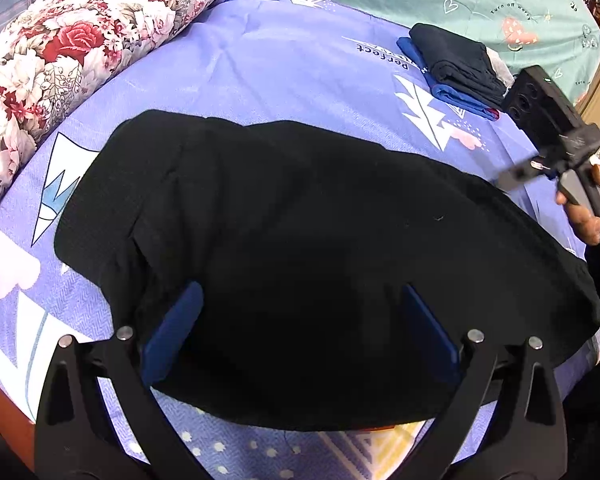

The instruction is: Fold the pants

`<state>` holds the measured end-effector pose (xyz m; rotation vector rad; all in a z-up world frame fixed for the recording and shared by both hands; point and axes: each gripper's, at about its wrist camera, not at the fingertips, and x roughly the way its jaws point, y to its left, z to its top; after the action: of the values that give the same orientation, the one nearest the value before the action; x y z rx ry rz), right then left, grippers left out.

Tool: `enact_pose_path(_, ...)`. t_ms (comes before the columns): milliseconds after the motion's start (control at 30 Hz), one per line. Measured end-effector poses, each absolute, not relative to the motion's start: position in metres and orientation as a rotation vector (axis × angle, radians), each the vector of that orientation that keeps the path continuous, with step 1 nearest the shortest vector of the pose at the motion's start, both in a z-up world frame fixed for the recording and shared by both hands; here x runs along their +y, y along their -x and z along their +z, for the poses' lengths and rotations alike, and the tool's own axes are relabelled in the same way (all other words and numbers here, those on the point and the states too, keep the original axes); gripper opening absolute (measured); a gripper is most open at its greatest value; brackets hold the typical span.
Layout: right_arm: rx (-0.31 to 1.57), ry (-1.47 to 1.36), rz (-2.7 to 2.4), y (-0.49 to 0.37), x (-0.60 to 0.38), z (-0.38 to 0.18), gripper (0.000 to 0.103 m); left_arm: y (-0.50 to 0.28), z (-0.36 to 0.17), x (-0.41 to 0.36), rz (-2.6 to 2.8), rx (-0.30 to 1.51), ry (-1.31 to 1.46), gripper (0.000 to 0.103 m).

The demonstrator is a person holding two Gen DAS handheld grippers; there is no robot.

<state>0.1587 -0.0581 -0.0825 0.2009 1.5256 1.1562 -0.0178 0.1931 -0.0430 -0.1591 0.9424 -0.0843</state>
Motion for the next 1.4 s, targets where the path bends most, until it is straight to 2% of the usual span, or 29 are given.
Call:
enact_pose_path(167,1.544,-0.308,1.347,-0.141,-0.074,-0.065,0.077,0.017,-0.044,0.191,-0.079,0.934,0.149,0.101)
enact_pose_path(400,1.628,-0.240,1.399,-0.119,-0.070,-0.073,0.079,0.019,-0.044,0.192,-0.084,0.924,0.157,0.101)
enact_pose_path(600,1.507,-0.259,1.231,-0.142,-0.056,-0.079,0.078,0.020,-0.044,0.192,-0.081,0.917,0.156,0.101)
enact_pose_path(667,1.504,-0.333,1.208,-0.152,-0.050,-0.088,0.063,0.020,-0.044,0.192,-0.082,0.916,0.158,0.101)
enact_pose_path(700,1.513,-0.351,1.216,-0.153,-0.047,-0.093,0.035,0.020,-0.044,0.192,-0.083,0.916,0.159,0.101)
enact_pose_path(733,1.492,-0.358,1.199,-0.155,-0.046,-0.094,0.016,0.021,-0.044,0.192,-0.085,0.916,0.160,0.101)
enact_pose_path(867,1.363,-0.409,1.053,-0.176,-0.075,-0.087,0.008,0.021,-0.044,0.193,-0.094,0.919,0.151,0.101)
enact_pose_path(1067,1.303,-0.322,0.902,-0.189,-0.092,-0.079,0.009,0.022,-0.043,0.191,-0.088,0.925,0.144,0.101)
enact_pose_path(1167,1.149,-0.273,0.776,-0.186,-0.112,-0.046,0.023,0.022,-0.037,0.190,-0.087,0.935,0.135,0.101)
enact_pose_path(1233,1.107,-0.301,0.770,-0.179,-0.130,-0.029,0.027,0.024,-0.026,0.188,-0.098,0.924,0.140,0.100)
enact_pose_path(1300,1.110,-0.316,0.815,-0.156,-0.136,-0.016,0.029,0.028,-0.008,0.180,-0.149,0.878,0.144,0.100)
enact_pose_path(1367,1.164,-0.333,0.856,-0.128,-0.133,-0.022,0.042,0.026,0.007,0.167,-0.188,0.827,0.108,0.101)
enact_pose_path(1400,1.191,-0.328,0.845,-0.118,-0.128,-0.028,0.042,0.022,0.007,0.163,-0.191,0.826,0.102,0.101)
